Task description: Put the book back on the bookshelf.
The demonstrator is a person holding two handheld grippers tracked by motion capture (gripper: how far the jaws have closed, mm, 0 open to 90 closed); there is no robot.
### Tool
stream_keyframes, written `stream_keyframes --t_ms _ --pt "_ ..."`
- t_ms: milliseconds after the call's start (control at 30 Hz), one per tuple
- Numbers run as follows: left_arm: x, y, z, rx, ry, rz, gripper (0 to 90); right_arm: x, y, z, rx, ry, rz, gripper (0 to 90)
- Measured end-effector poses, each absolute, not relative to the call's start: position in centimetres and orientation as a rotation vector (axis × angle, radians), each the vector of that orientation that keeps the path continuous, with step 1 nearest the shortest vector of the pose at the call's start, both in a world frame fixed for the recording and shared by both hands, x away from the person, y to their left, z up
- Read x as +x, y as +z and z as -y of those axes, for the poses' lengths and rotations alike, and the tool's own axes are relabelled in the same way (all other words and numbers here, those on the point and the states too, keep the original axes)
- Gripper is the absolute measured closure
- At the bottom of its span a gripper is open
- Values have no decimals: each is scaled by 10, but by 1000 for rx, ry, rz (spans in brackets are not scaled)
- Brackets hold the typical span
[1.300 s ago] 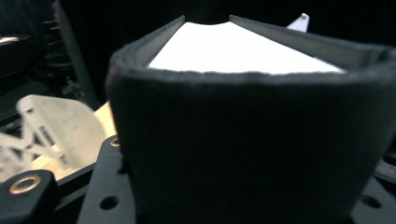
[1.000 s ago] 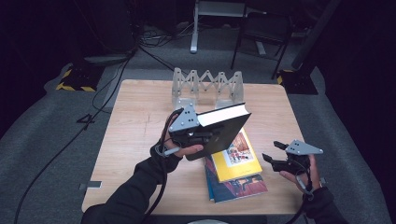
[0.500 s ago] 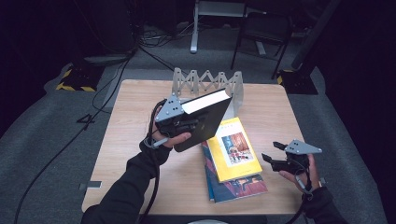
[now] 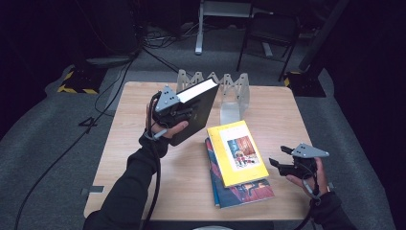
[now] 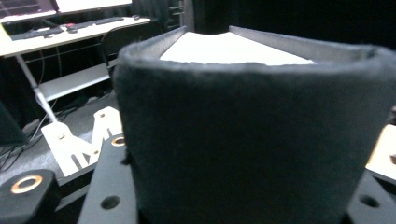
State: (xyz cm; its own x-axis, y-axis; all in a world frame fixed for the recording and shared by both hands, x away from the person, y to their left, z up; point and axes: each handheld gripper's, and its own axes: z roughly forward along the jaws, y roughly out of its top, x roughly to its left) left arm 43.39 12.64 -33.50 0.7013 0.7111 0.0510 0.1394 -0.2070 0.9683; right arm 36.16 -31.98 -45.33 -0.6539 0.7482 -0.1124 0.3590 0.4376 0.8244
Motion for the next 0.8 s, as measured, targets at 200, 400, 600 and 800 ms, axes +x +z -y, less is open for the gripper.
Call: stream_keyframes --t_ms 200,400,600,800 --pt "454 -339 -126 1719 635 -765 521 362 -454 319 929 1112 -2231 301" --pt "467 -340 -127 1704 660 -822 521 362 -456 319 923 1104 -2240 301" --pt "460 -340 -137 1696 666 -835 521 362 -457 319 927 1107 -2240 302" --pt "464 -344 -137 1706 718 -872 521 363 -457 316 925 1100 -2248 302"
